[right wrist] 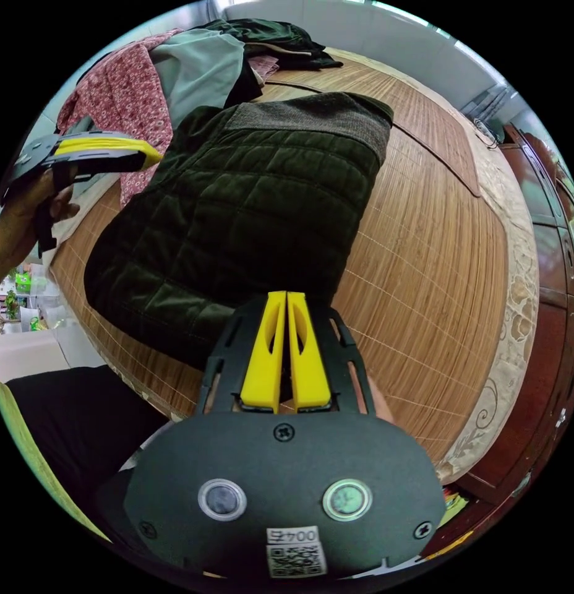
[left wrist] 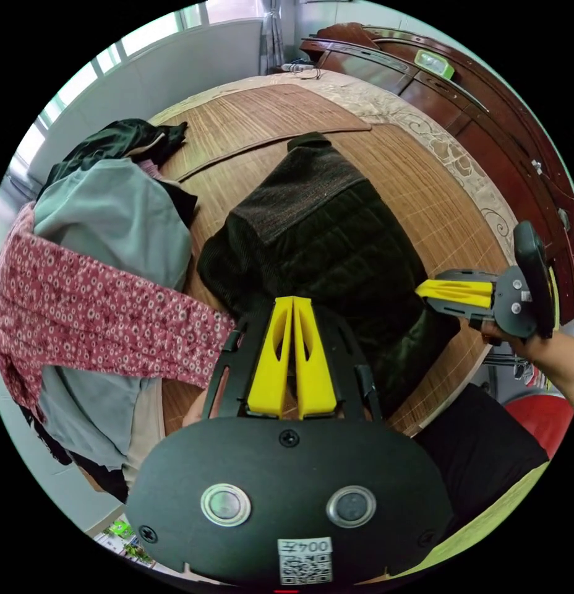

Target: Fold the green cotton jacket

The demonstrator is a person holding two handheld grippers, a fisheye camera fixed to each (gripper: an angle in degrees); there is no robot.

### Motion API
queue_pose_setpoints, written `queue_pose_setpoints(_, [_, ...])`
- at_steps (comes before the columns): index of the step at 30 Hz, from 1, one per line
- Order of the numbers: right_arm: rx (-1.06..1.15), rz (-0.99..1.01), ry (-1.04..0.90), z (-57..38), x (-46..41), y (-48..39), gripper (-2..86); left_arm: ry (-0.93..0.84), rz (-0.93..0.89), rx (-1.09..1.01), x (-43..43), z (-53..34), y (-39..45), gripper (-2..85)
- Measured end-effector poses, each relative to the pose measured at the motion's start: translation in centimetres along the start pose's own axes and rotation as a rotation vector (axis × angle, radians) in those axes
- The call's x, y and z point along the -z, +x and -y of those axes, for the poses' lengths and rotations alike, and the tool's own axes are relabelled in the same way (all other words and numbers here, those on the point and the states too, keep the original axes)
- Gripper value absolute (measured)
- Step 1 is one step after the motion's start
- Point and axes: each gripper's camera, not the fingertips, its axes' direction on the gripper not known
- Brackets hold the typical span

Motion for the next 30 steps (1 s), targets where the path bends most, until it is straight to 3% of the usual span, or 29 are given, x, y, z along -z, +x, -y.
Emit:
queue_pose_setpoints(8, [-0.001, 0.063, -0.014, -0.3, -0.2, 1.6, -0.7, 0.011, 0.037, -0.158, -2.2, 8.4, 6.8, 0.5])
queue_pose_setpoints(19, [-0.127, 0.219, 0.064, -2.3, -0.3, 4.6, -0.7, -0.052, 0.104, -0.205, -5.3, 11.4, 11.2, 0.4])
queue_pose_setpoints(30, [-0.117, 0.093, 0.068, -2.1, 0.3, 3.6, -0.7, -0.096, 0.115, -0.209, -7.0, 12.6, 12.5, 0.1])
